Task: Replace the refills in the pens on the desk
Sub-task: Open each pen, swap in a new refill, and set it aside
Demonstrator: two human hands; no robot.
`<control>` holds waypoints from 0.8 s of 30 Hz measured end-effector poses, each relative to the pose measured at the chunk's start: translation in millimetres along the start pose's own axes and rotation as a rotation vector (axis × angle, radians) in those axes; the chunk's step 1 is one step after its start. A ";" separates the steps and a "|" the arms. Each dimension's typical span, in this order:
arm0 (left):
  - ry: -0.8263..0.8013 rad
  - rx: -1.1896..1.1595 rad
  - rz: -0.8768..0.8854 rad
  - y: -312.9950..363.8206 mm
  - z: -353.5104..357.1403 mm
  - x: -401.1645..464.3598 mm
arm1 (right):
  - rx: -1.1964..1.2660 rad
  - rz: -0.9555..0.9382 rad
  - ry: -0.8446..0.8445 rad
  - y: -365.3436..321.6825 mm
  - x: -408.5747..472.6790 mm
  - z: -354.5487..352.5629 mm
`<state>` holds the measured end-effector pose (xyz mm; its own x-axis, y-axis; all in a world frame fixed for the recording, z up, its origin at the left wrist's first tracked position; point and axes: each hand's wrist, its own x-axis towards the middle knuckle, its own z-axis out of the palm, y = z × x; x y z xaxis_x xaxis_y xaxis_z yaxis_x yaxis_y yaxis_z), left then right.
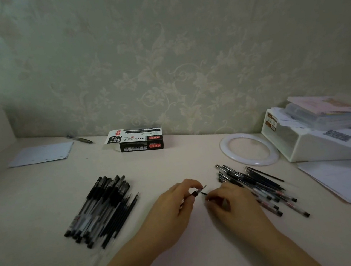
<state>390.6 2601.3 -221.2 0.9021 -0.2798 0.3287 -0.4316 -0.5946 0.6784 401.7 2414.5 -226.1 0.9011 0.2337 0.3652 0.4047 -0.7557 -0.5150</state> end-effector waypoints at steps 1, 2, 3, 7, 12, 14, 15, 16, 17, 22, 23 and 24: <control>0.002 -0.001 -0.001 -0.1 0.1 -0.1 | 0.002 0.002 -0.003 -0.1 0.0 -0.1; 0.003 -0.002 -0.002 -0.2 0.2 -0.2 | 0.004 0.005 -0.005 -0.3 0.2 -0.4; 0.006 -0.005 -0.002 -0.1 0.3 -0.2 | 0.010 0.011 0.004 -0.8 0.4 -0.9; 0.024 -0.048 0.016 3.1 -0.5 -0.1 | 0.258 0.101 0.126 -6.5 1.6 -4.6; 0.003 -0.072 0.059 9.0 -1.2 -1.1 | 0.719 0.280 -0.007 -16.8 2.6 -8.0; -0.008 -0.072 0.070 10.3 -1.6 -1.1 | 0.781 0.338 -0.004 -16.8 2.4 -8.2; -0.010 -0.068 0.074 10.3 -1.7 -1.0 | 0.807 0.363 -0.002 -16.2 2.4 -7.8; -0.011 -0.062 0.074 10.0 -1.8 -0.7 | 0.834 0.388 0.008 -15.2 2.8 -7.6; -0.013 -0.053 0.073 9.4 -1.9 -0.6 | 0.866 0.419 0.035 -13.8 3.8 -7.6; -0.025 -0.008 0.062 6.0 -1.3 -0.7 | 1.141 0.579 0.286 -2.5 9.9 -15.5; -0.024 -0.004 0.064 5.5 -0.9 -0.8 | 1.197 0.589 0.302 -1.6 9.9 -16.3; -0.021 -0.004 0.067 5.3 -0.6 -1.0 | 1.232 0.591 0.297 -1.9 9.6 -16.0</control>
<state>387.4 2598.8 -217.5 0.8712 -0.3346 0.3593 -0.4907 -0.5714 0.6578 407.1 2408.4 -209.3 0.9808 -0.1806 -0.0741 -0.0046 0.3579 -0.9337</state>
